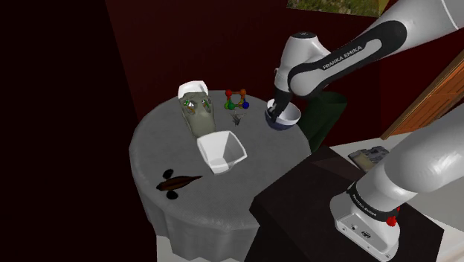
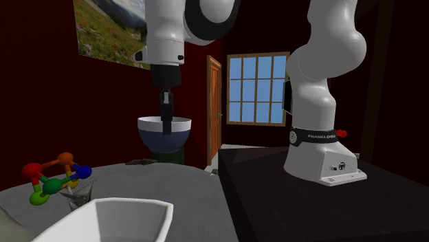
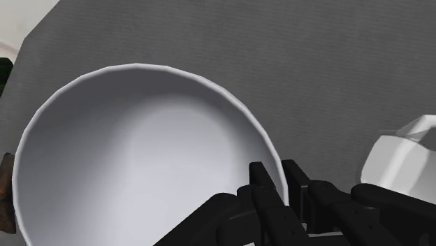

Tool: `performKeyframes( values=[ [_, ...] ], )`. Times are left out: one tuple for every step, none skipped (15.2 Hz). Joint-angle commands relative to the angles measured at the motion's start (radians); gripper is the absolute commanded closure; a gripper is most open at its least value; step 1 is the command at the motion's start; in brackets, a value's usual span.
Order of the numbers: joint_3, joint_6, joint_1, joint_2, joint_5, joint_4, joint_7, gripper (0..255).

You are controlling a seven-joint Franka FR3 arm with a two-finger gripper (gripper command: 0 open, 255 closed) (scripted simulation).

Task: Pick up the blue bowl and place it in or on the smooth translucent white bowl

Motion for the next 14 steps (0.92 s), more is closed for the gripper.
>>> performKeyframes(
  values=[
    [-0.002,-0.033,0.004,-0.030,0.011,0.004,-0.010,255],
    [-0.003,-0.049,0.006,-0.042,0.016,0.008,-0.014,255],
    [-0.004,-0.065,0.007,-0.053,0.020,0.013,-0.018,255],
    [-0.005,-0.081,0.009,-0.065,0.024,0.017,-0.022,255],
    [-0.006,-0.095,0.010,-0.075,0.027,0.022,-0.025,255],
    [0.012,-0.104,0.022,-0.068,0.032,0.035,0.001,255],
    [0.030,-0.112,0.034,-0.061,0.036,0.048,0.027,255],
    [0.048,-0.121,0.046,-0.053,0.040,0.063,0.053,255],
    [0.066,-0.130,0.057,-0.043,0.043,0.079,0.080,255],
    [0.083,-0.139,0.068,-0.032,0.045,0.097,0.106,255],
    [0.100,-0.148,0.078,-0.021,0.046,0.115,0.132,255],
    [0.117,-0.157,0.088,-0.008,0.046,0.134,0.158,255],
    [0.133,-0.166,0.098,0.006,0.045,0.155,0.185,255],
    [0.149,-0.176,0.107,0.021,0.044,0.177,0.211,255]
  ],
)
